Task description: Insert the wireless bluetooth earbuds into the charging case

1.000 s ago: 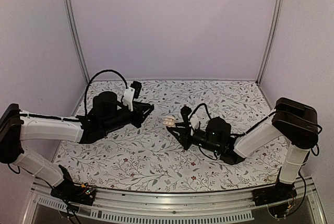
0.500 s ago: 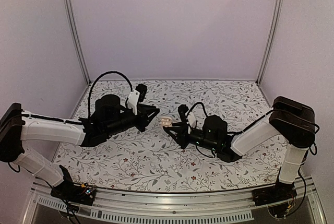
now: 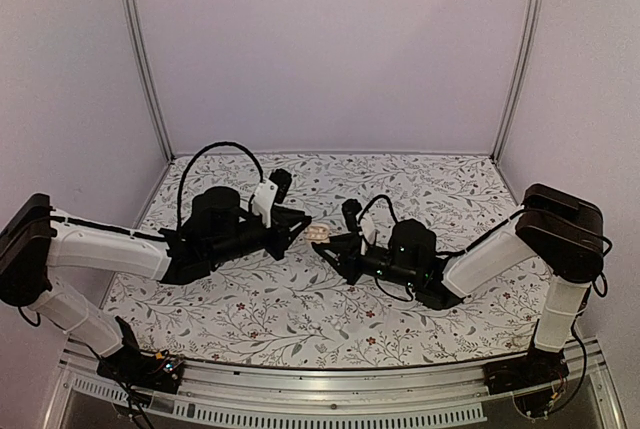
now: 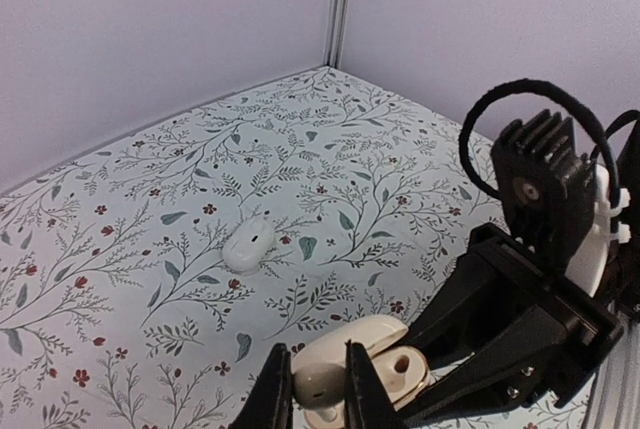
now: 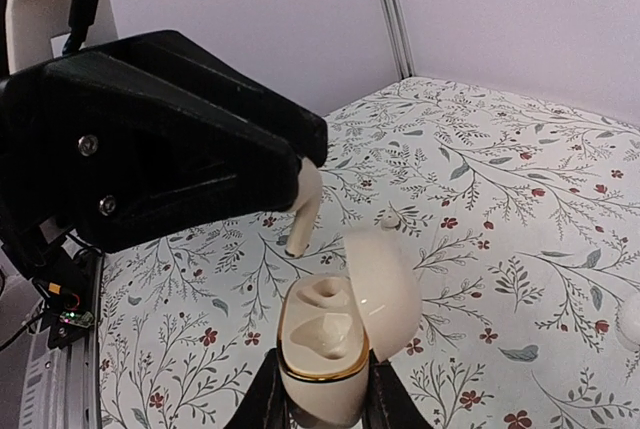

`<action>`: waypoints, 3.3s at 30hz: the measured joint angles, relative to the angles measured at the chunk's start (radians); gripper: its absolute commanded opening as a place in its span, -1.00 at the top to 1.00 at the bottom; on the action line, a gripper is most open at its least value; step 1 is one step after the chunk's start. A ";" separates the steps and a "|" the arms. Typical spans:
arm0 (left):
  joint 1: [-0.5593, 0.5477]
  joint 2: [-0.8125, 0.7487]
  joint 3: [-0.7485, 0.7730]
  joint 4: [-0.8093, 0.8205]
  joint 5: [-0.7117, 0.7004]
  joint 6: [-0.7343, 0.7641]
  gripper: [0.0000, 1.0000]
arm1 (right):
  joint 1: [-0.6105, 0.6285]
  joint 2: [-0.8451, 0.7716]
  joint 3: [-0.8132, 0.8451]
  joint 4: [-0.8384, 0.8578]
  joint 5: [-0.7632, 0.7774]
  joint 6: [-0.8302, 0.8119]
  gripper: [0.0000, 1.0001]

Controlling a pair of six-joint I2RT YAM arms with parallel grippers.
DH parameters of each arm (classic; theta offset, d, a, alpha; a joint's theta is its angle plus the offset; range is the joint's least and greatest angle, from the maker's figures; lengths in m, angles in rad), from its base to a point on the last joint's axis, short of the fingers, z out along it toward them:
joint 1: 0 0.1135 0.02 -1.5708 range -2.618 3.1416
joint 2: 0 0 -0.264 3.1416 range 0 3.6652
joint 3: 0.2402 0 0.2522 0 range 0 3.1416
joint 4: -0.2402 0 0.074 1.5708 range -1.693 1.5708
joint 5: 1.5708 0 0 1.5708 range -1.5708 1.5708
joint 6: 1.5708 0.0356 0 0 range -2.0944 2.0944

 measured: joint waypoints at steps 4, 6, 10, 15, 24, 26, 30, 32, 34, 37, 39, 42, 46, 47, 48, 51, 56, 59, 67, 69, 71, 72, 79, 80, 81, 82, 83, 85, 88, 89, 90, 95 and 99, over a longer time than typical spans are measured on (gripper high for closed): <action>-0.003 0.003 0.000 0.000 -0.005 0.008 0.86 | -0.003 0.000 0.000 -0.003 -0.010 0.014 1.00; -0.004 0.003 0.000 0.000 -0.009 0.011 0.87 | -0.004 0.000 0.001 -0.003 -0.013 0.017 1.00; -0.006 0.003 0.002 0.000 -0.016 0.015 0.87 | -0.006 0.000 0.004 -0.003 -0.017 0.031 1.00; -0.008 0.003 0.002 0.000 -0.019 0.016 0.87 | -0.011 -0.001 0.013 -0.003 -0.021 0.051 1.00; -0.010 0.011 0.002 0.000 -0.023 0.022 0.87 | -0.019 -0.002 0.013 -0.003 -0.040 0.085 1.00; -0.010 0.016 0.003 0.001 -0.024 0.023 0.87 | -0.019 -0.003 0.013 -0.003 -0.047 0.087 1.00; -0.011 0.018 0.007 0.002 -0.027 0.024 0.87 | -0.019 -0.006 0.013 -0.002 -0.060 0.087 1.00; -0.011 0.018 0.008 0.002 -0.027 0.026 0.87 | -0.019 -0.008 0.013 0.000 -0.067 0.087 1.00; -0.011 0.019 0.008 0.002 -0.027 0.029 0.87 | -0.019 -0.008 0.013 0.007 -0.073 0.086 1.00; -0.011 0.019 0.008 0.002 -0.027 0.031 0.88 | -0.019 -0.008 0.013 0.013 -0.073 0.087 1.00; -0.012 0.019 0.009 0.002 -0.027 0.031 0.88 | -0.019 -0.008 0.013 0.014 -0.072 0.089 1.00; -0.013 0.019 0.009 0.002 -0.028 0.031 0.88 | -0.019 -0.012 0.012 0.014 -0.069 0.091 1.00; -0.015 0.019 0.009 0.004 -0.029 0.031 0.89 | -0.020 -0.013 0.011 0.013 -0.061 0.097 1.00; -0.016 0.019 0.009 0.004 -0.029 0.031 0.89 | -0.020 -0.013 0.011 0.014 -0.059 0.098 1.00; -0.016 0.019 0.009 0.004 -0.029 0.031 0.89 | -0.021 -0.013 0.011 0.014 -0.058 0.099 1.00; -0.018 0.019 0.009 0.004 -0.026 0.031 0.88 | -0.023 -0.014 0.011 0.014 -0.059 0.099 1.00; -0.019 0.019 0.009 0.003 -0.029 0.030 0.87 | -0.023 -0.014 0.011 0.015 -0.058 0.089 1.00; -0.020 0.019 0.009 0.003 -0.032 0.029 0.87 | -0.023 -0.014 0.011 0.016 -0.055 0.079 1.00; -0.021 0.019 0.009 0.003 -0.047 0.018 0.86 | -0.023 -0.014 0.011 0.021 -0.031 0.056 1.00; -0.022 0.019 0.009 0.003 -0.050 0.016 0.85 | -0.023 -0.014 0.012 0.021 -0.027 0.055 1.00; -0.023 0.019 0.009 0.003 -0.053 0.015 0.85 | -0.023 -0.014 0.014 0.020 -0.021 0.055 1.00; -0.024 0.019 0.009 0.002 -0.055 0.015 0.85 | -0.023 -0.014 0.016 0.020 -0.018 0.055 1.00; -0.028 0.017 0.009 -0.007 -0.066 0.019 0.63 | -0.023 -0.014 0.039 0.012 -0.006 0.042 1.00; -0.028 0.017 0.009 -0.007 -0.067 0.019 0.56 | -0.024 -0.014 0.039 0.012 -0.006 0.037 1.00; -0.029 0.017 0.009 -0.008 -0.066 0.019 0.48 | -0.024 -0.014 0.039 0.011 -0.006 0.033 1.00; -0.030 0.016 0.009 -0.009 -0.063 0.019 0.42 | -0.024 -0.014 0.040 0.011 -0.006 0.030 1.00; -0.032 0.015 0.009 -0.010 -0.060 0.016 0.35 | -0.024 -0.014 0.042 0.008 -0.006 0.026 1.00; -0.038 0.008 0.009 -0.014 -0.050 0.015 0.23 | -0.026 -0.014 0.043 0.008 -0.006 0.019 1.00; -0.050 -0.015 0.009 -0.042 -0.036 0.010 0.06 | -0.029 -0.014 0.043 0.035 -0.006 0.005 1.00; -0.053 -0.027 0.009 -0.048 -0.032 0.009 -0.01 | -0.029 -0.014 0.043 0.042 -0.006 0.000 1.00; -0.054 -0.042 0.009 -0.055 -0.031 0.008 -0.08 | -0.030 -0.014 0.042 0.051 -0.008 -0.006 1.00; -0.057 -0.144 0.009 -0.071 -0.018 0.007 -0.66 | -0.031 -0.014 0.015 0.099 -0.025 -0.039 1.00; -0.053 -0.219 0.005 -0.079 -0.019 0.002 -0.99 | -0.031 -0.018 -0.021 0.130 -0.051 -0.067 1.00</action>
